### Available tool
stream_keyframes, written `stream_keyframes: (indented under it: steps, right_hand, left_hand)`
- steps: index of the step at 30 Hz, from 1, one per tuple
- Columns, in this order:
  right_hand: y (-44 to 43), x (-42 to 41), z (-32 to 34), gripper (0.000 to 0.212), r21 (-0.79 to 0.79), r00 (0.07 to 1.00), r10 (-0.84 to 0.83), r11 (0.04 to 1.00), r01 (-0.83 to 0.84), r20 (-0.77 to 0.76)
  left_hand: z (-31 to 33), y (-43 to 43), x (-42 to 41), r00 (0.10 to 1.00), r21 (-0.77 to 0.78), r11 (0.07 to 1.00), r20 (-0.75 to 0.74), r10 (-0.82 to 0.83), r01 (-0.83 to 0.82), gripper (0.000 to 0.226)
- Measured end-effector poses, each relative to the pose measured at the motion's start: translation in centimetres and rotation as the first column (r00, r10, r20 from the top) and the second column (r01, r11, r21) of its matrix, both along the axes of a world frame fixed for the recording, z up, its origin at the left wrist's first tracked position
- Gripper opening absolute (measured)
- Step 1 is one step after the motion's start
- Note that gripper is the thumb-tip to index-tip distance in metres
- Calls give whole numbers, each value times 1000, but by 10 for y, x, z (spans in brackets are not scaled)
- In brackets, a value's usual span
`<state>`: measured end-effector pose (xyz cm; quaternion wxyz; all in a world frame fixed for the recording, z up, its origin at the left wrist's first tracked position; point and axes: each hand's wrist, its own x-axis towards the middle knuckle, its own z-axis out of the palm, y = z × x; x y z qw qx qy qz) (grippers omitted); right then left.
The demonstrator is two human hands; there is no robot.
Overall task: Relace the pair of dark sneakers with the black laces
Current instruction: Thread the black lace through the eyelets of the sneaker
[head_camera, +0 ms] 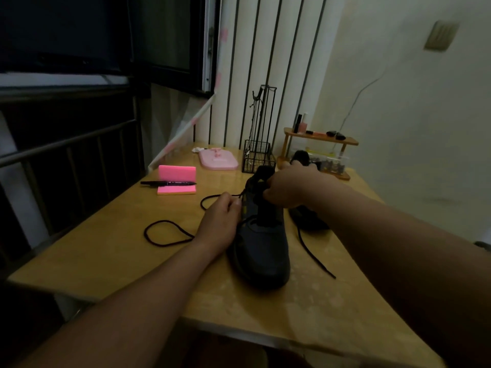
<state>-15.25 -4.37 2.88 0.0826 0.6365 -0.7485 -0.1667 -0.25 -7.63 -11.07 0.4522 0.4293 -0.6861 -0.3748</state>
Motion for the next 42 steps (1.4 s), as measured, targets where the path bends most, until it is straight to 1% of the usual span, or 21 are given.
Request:
stream_keyframes:
  steps: [3, 6, 8, 10, 14, 17, 20, 21, 22, 24, 25, 26, 27, 28, 29, 30, 32, 35, 39, 42]
  right_hand:
    - [3, -3, 5, 54, 68, 983, 152, 987, -146, -99]
    - [5, -3, 8, 46, 74, 957, 273, 961, -267, -93]
    - [8, -6, 12, 39, 3, 953, 301, 954, -301, -41]
    - [13, -12, 16, 36, -106, 946, 321, 943, -316, 37]
    - [27, -26, 14, 41, -277, 910, 350, 918, -285, 222]
    - [28, -43, 4, 46, -326, 920, 289, 925, -197, 264]
    - [22, -59, -6, 41, -390, 914, 212, 919, -66, 345]
    - [21, -60, -10, 40, -426, 915, 208, 904, -44, 346]
    - [20, -61, -15, 38, -489, 921, 233, 871, -56, 311]
    - [20, -53, -24, 28, -655, 913, 354, 742, -142, 203]
    - [23, -46, -26, 22, -707, 885, 424, 685, -176, 191]
    - [25, -38, -29, 18, -714, 848, 479, 674, -188, 229]
    - [27, -31, -33, 17, -680, 807, 507, 708, -190, 303]
    - [28, -26, -39, 18, -615, 775, 503, 765, -194, 382]
    - [30, -23, -45, 20, -550, 758, 485, 810, -202, 436]
    - [30, -22, -50, 22, -512, 750, 470, 834, -205, 466]
    - [31, -25, -56, 20, -503, 720, 475, 840, -201, 505]
    - [32, -28, -60, 8, -485, 673, 513, 837, -254, 533]
    - [30, -33, -61, 8, -436, 614, 511, 854, -284, 601]
    - [29, -37, -65, 9, -443, 576, 517, 852, -278, 633]
  left_hand:
    - [0, -1, 0, 1000, -11, 1000, 11, 4, -4, 27]
    - [-1, -2, -1, 1000, -15, 1000, 3, 10, -10, 28]
    - [-2, -3, -1, 1000, -11, 1000, -6, 9, -9, 28]
    - [-2, -4, -2, 1000, -9, 1000, -19, 9, -9, 29]
    - [-2, -3, -1, 1000, -12, 1000, -21, 16, -16, 30]
    - [-3, -3, -1, 1000, -17, 1000, -18, 16, -16, 30]
    - [-3, 0, -1, 999, -15, 1000, -32, 24, -24, 30]
    - [-1, 2, -1, 999, -17, 999, -38, 26, -27, 30]
    - [0, 3, -2, 998, -18, 999, -47, 28, -29, 29]
    - [2, 4, -1, 995, -11, 999, -92, 30, -31, 26]
    - [3, 6, -1, 991, -7, 999, -128, 30, -31, 23]
    - [4, 7, 0, 987, -12, 999, -156, 37, -39, 20]
    - [5, 8, 2, 984, -30, 998, -169, 47, -53, 18]
    - [7, 10, 4, 984, -48, 997, -170, 55, -64, 16]
    - [9, 12, 7, 983, -57, 996, -178, 50, -61, 15]
    - [12, 15, 9, 981, -52, 998, -191, 29, -39, 15]
    - [16, 19, 14, 981, -11, 999, -192, -41, 39, 16]
    - [16, 29, 18, 978, 58, 986, -151, -144, 154, 17]
    - [13, 36, 23, 983, 62, 984, -82, -163, 169, 19]
    - [10, 34, 28, 986, 36, 987, -60, -156, 158, 17]
